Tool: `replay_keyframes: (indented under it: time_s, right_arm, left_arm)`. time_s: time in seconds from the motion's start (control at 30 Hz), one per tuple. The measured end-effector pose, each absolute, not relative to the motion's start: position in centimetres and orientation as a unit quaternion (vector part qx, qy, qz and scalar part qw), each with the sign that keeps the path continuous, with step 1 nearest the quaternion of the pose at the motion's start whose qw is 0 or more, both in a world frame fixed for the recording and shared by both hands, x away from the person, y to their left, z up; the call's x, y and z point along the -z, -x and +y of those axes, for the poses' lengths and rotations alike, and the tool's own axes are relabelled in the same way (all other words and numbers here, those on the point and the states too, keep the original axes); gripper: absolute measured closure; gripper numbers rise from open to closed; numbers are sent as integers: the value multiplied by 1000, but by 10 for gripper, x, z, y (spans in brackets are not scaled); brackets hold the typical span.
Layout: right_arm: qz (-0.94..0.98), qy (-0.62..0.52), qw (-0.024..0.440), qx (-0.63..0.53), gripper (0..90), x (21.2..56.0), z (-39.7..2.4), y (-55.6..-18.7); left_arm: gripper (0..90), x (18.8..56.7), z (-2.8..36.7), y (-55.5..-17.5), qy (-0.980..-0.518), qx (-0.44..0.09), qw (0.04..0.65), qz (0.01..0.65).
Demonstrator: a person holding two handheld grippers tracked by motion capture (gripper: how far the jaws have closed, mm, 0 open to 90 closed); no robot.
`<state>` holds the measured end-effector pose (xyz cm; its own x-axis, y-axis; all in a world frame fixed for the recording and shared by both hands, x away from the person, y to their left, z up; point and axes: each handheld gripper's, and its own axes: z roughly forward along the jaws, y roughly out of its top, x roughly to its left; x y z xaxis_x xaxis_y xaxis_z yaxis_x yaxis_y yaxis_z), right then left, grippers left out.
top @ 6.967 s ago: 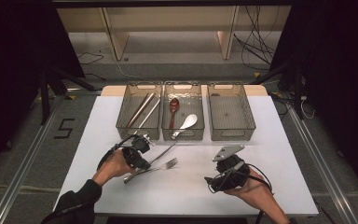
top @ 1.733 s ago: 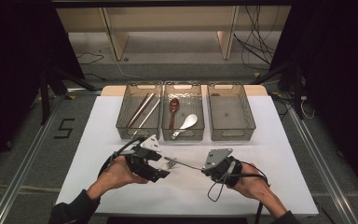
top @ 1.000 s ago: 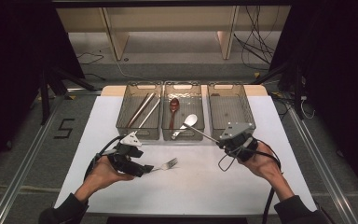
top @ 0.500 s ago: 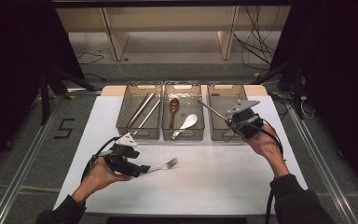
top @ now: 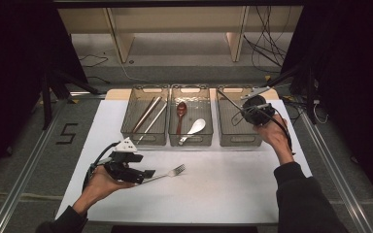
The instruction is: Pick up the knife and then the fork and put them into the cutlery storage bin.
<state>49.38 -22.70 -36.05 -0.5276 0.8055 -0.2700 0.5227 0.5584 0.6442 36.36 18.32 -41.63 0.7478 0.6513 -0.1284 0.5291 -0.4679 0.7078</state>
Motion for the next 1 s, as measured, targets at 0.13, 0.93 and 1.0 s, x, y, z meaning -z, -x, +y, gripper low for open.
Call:
replay_keyframes:
  time_s: [0.13, 0.93, 1.0]
  right_arm:
    - [833, -410, 277, -247, 896, 365, -226, -504]
    - [833, -433, 264, -221, 892, 385, -212, -531]
    - [833, -434, 264, -218, 891, 387, -212, -533]
  left_arm:
    - [241, 416, 185, -362, -850, -82, 387, 348]
    - [231, 420, 182, -362, -857, -71, 380, 340]
    - [230, 420, 182, -362, -859, -71, 377, 340]
